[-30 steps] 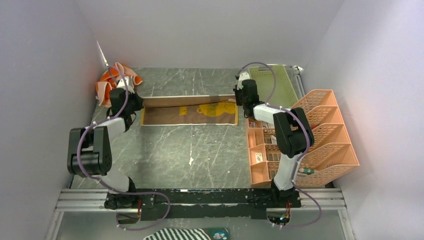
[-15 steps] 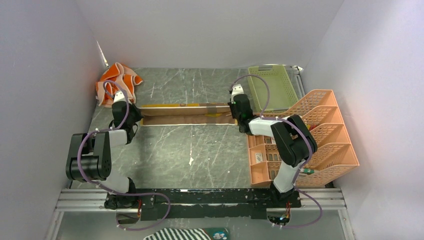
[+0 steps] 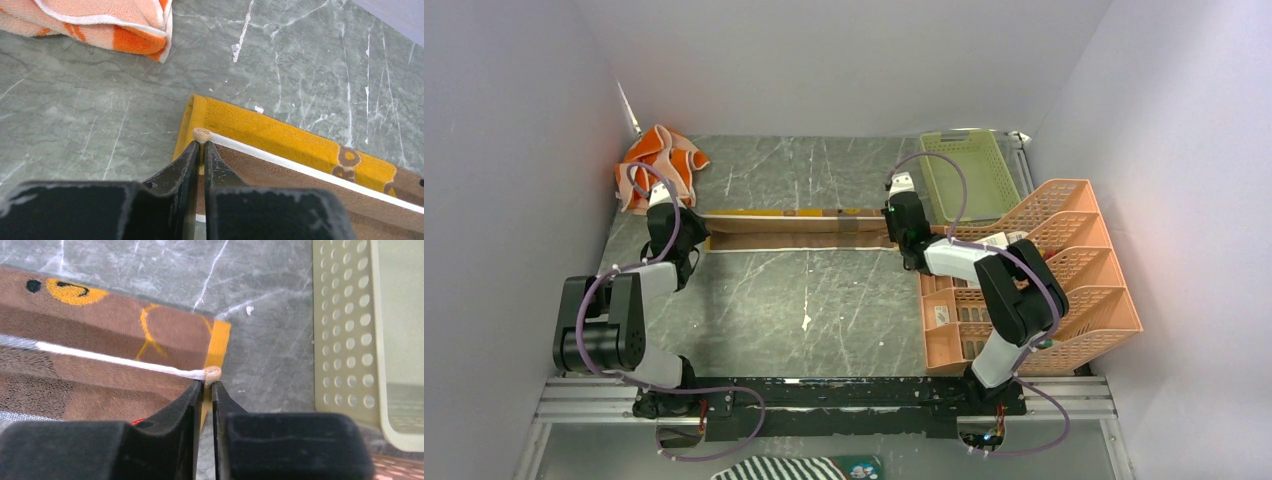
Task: Roll the towels
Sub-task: Fold the towel at the center of the board.
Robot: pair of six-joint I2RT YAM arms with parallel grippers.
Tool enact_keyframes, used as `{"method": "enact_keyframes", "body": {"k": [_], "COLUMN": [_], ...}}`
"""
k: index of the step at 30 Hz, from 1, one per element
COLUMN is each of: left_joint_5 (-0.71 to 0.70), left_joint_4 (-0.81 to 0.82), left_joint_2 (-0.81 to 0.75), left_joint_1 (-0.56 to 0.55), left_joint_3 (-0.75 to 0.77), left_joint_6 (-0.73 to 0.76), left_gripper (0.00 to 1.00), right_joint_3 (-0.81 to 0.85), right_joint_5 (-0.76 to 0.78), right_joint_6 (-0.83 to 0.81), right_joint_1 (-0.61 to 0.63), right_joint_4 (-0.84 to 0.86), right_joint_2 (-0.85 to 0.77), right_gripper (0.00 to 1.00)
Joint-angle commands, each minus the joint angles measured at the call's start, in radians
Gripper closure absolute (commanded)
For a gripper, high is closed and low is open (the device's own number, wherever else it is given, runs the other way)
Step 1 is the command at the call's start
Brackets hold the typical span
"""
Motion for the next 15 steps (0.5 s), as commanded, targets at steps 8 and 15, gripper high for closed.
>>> {"method": "enact_keyframes", "body": {"k": [8,15], "left_joint_5": [-0.257,-0.290], "left_joint_4": [-0.206,-0.325], "left_joint_2": [-0.267,-0.426], "left_joint_1": [-0.094,-0.095], "left_joint_3": [-0.043,0.007], "left_joint_6": [-0.082,-0.054], "left_gripper": [0.38,0.31], "right_joint_3": [-0.108,-0.216], "right_joint_5": [0.024,-0.028], "right_joint_6": [0.072,0.063], "right_joint_1": [-0.010,-0.010], "right_joint_4": [-0.071,0.064], "right_joint_2": [-0.166,-0.373], "right_gripper": [0.47,0.35]}}
